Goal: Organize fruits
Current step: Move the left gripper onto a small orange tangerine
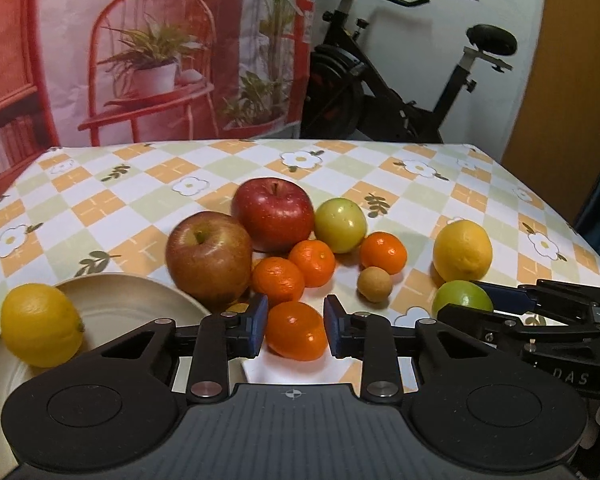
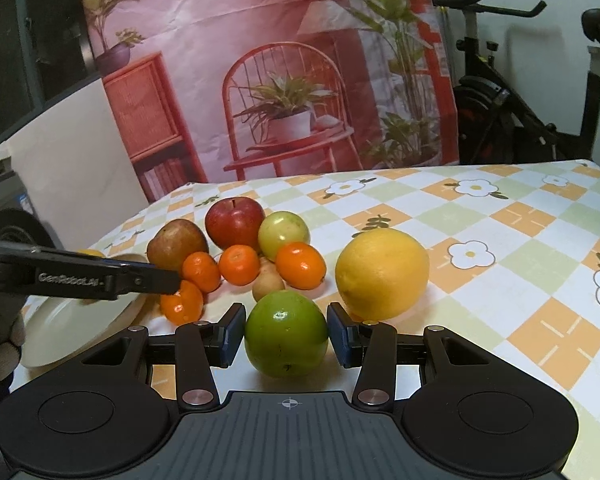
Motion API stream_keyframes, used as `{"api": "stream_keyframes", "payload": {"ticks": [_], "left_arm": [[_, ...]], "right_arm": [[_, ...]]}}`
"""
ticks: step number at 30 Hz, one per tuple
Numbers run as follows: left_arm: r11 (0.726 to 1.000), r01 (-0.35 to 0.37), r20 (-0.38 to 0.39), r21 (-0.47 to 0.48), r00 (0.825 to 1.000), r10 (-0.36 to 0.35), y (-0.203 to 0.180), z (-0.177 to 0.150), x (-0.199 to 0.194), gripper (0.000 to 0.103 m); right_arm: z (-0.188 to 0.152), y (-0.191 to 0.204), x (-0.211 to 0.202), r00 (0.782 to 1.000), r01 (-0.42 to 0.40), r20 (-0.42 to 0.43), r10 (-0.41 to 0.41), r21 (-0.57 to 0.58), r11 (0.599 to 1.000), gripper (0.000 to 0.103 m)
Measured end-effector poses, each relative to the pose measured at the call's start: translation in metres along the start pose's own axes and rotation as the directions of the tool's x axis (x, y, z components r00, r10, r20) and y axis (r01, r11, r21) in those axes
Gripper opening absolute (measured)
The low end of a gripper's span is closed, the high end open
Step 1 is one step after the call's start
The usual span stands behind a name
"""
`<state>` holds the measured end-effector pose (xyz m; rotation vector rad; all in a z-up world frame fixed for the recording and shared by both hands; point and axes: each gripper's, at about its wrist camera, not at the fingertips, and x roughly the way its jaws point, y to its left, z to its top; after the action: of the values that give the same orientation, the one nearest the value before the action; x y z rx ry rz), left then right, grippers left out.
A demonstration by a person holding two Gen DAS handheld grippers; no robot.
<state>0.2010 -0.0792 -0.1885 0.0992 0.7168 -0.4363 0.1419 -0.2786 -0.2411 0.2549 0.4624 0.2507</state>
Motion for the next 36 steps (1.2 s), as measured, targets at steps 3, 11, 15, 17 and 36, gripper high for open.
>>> {"api": "stream_keyframes", "payload": {"ticks": [3,11,15,17,36], "left_arm": [[1.000,0.000,-0.013,0.025,1.000,0.001,-0.001,0.002,0.008,0.032],[0.999,0.043,-0.024,-0.005,0.999,-0.043,0.008,-0.002,0.001,0.032],[0.998,0.067,-0.049,-0.005,0.997,-0.067,0.006,-0.011,-0.009,0.032],[0.996,0.087,-0.058,-0.003,0.995,-0.087,0.006,-0.015,-0.012,0.032],[0.995,0.039,-0.049,0.092,0.998,-0.035,0.001,-0.008,0.002,0.035]], "right_arm": [[0.000,0.001,0.000,1.000,0.000,-0.002,0.000,-0.001,1.000,0.041],[0.000,-0.005,0.000,1.000,-0.003,0.001,0.003,0.035,0.999,0.041],[0.000,-0.006,0.000,1.000,-0.005,0.003,0.005,0.040,0.999,0.041],[0.000,-0.007,-0.001,1.000,-0.007,0.004,0.007,0.042,0.999,0.041],[0.001,-0.007,0.000,1.000,-0.008,0.001,0.008,0.055,0.998,0.041]]}}
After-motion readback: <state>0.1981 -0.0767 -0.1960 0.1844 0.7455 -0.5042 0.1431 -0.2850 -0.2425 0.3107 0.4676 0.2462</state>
